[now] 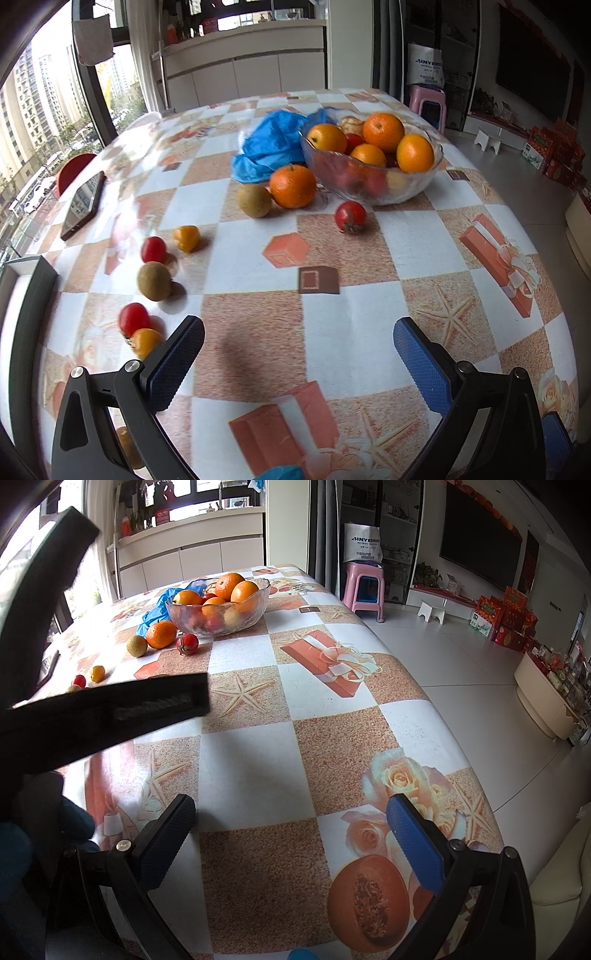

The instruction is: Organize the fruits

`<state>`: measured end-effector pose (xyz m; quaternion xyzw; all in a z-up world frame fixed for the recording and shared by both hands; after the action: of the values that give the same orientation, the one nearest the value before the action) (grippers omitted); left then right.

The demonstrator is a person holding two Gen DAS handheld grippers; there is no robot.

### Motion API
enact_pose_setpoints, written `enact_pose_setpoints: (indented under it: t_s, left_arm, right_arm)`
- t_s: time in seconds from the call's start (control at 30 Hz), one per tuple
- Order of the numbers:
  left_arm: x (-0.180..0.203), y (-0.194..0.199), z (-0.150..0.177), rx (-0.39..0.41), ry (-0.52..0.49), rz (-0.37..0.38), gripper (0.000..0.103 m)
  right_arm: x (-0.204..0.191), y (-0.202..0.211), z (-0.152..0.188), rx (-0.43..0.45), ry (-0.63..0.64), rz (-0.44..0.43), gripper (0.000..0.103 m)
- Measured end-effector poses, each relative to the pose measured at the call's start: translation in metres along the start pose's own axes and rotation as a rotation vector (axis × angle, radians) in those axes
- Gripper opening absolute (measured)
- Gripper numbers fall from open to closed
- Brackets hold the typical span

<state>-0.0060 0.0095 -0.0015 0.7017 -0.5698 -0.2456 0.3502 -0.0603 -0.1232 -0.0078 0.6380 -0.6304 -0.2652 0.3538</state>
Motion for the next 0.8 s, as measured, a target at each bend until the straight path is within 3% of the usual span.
enact_pose_setpoints:
  t_s: [0.13,0.2,0.37,0.53,0.8]
  left_arm:
    - [-0.031,0.044,-0.002,0.137,-0.028,0.011,0.103]
    - [-0.054,0.058,0.003,0.155,-0.029,0.001,0.103]
    - [-0.104,0.051,0.031,0.017,0.014,0.008,0.103]
    - [-0.115,0.029,0.05,-0.058,0.036,-0.001,0.103]
    - [-0.114,0.026,0.049,-0.09,0.051,0.016,0.103]
  right_arm:
    - [-0.002,-0.001,-0.002,-0.002,0.002,-0.001,0.103]
    - [-0.002,-0.001,-0.004,-0.001,0.003,0.0,0.103]
    - [-0.002,-0.001,-0.004,-0.001,0.003,0.0,0.103]
    - [-0.003,-0.001,-0.004,-0.002,0.002,-0.001,0.103]
    - [-0.003,-0.002,-0.004,-0.001,0.003,0.0,0.103]
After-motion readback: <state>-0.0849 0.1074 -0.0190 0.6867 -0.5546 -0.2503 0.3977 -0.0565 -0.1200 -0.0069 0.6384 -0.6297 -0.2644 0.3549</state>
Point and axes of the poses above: each gripper's, at about its wrist camera, not at the fingertips, and y roughly against the way its jaws point, x to its right, z to its underside, the point moved 2 cm from there along -y, roughly the way its jaws point, and after that the axes turned 9 degrees about y, right-handed, at the moved point
